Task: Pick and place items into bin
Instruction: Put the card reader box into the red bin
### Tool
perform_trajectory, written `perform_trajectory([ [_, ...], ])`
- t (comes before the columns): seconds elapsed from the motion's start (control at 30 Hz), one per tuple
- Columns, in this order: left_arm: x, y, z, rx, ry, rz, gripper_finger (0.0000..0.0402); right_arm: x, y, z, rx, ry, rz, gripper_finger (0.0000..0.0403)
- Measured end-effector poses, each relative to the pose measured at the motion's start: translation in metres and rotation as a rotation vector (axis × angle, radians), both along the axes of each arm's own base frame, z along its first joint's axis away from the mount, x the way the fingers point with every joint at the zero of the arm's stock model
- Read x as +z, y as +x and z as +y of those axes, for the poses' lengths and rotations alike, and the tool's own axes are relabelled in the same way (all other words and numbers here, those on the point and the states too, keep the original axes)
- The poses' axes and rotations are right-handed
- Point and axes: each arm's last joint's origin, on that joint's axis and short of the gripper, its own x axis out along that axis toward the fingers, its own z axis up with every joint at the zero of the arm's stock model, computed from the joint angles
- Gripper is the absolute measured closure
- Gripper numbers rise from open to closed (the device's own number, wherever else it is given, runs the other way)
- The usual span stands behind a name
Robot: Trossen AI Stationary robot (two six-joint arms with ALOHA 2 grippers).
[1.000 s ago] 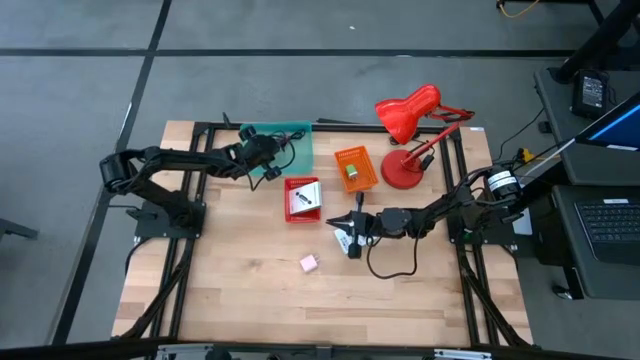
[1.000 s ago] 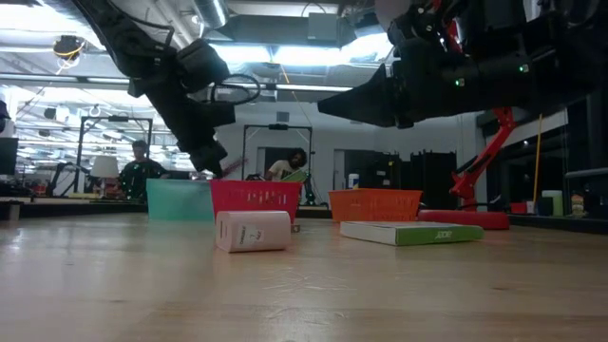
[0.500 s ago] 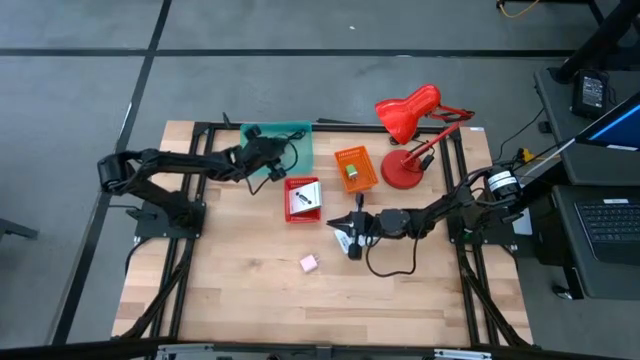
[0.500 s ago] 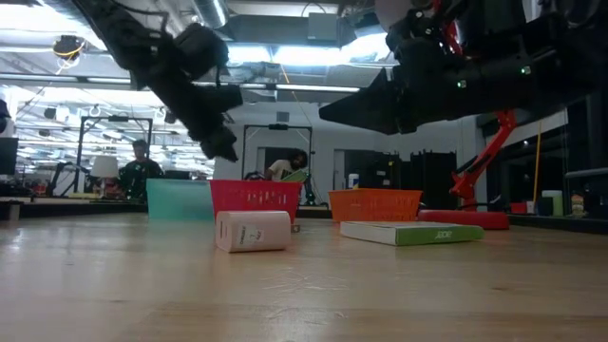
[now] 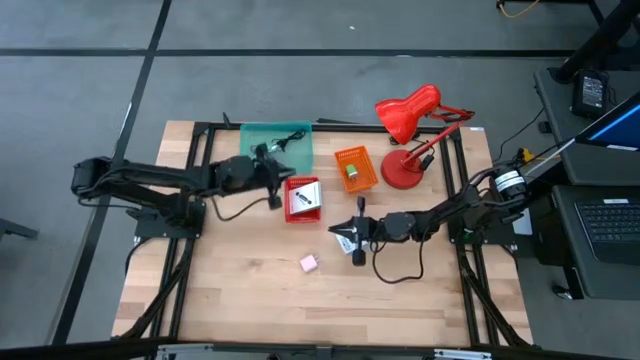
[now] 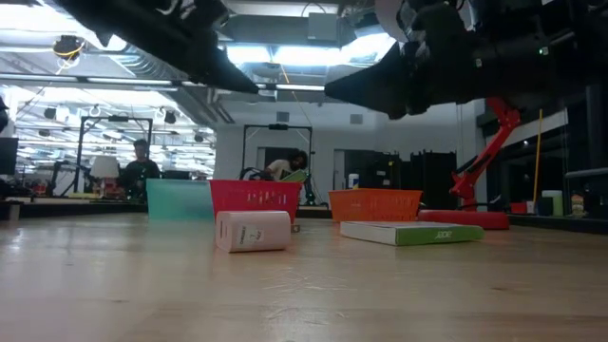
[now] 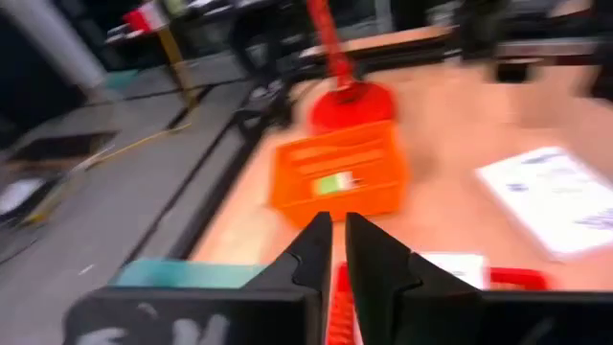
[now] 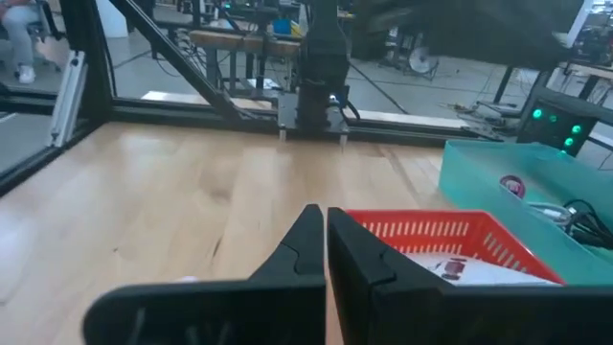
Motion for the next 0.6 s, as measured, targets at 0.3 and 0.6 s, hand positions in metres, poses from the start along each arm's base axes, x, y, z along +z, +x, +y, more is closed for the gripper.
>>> perform_trajectory([
  [0.3, -0.007, 0.007, -0.048, -0.204, -0.029, -0.028, 0.0398, 0.008, 0.004, 0.003, -0.018, 0.075, 0.163, 0.0403],
  [0.6, -0.029, 0.032, -0.082, -0.297, 0.004, -0.059, 0.0398, 0.031, 0.001, 0.017, -0.048, 0.083, 0.528, 0.0403],
])
